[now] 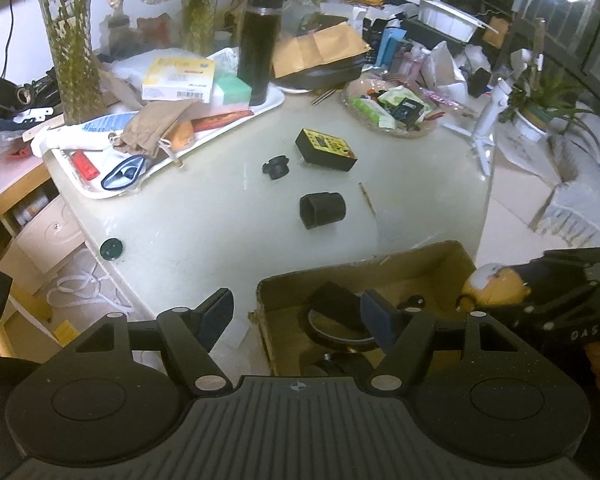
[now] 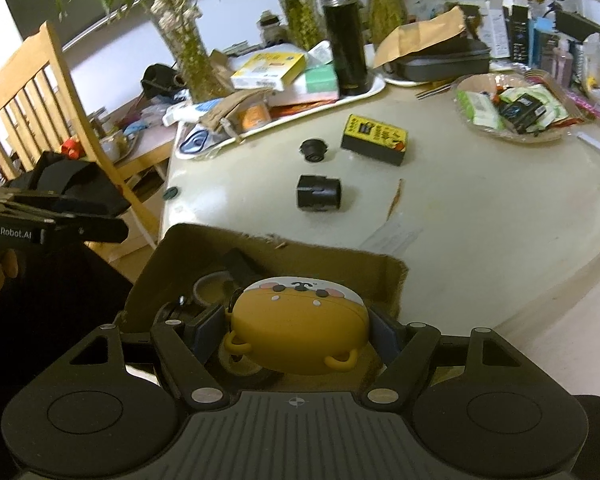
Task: Organize rigid objects
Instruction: 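Carry the yellow container and black block over the box and open both tools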
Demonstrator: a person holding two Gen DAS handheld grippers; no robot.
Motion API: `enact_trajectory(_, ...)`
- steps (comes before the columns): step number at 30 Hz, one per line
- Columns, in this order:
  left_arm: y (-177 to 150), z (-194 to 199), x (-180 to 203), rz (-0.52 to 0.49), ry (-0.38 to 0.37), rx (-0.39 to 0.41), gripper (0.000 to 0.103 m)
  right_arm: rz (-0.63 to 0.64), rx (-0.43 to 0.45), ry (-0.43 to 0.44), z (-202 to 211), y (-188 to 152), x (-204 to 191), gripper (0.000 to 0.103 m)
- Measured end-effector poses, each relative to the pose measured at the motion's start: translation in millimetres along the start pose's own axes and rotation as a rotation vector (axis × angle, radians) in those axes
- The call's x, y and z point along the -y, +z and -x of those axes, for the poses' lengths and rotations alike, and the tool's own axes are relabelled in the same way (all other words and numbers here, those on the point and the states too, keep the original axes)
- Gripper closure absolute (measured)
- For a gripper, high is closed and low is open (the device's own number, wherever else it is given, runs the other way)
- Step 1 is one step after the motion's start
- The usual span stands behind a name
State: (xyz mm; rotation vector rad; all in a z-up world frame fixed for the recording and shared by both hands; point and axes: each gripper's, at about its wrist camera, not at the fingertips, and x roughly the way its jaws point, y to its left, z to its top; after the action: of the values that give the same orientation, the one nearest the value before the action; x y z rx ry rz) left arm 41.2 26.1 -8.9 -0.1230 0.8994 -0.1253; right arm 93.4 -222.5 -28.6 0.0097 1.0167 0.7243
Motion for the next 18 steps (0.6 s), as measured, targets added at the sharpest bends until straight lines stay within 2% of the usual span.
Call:
enact_trajectory(2, -0.8, 1.0, 0.7, -0.01, -0.008, 0.008, 0.033, 0.018, -0.032, 0.026, -4.4, -1.5, -3.1, 0.024)
enact_trajectory(4, -1.0, 1.2, 1.9, -0.02, -0.005, 0.01, 0.033, 0.03, -0.052, 0.017, -9.7, -3.3, -4.9, 0.024)
enact_trajectory(6, -1.5, 1.0, 2.4, -0.024, -0.002, 0.009, 0.033, 0.029, -0.044, -0.003, -11.4, -4.5, -4.0, 0.02)
enact_trajectory(18, -1.0, -2.7, 2.1, -0.018, -0.009, 0.0, 0.033, 0.004, -0.018, 0.043, -5.4, -0.6, 1.5, 0.008)
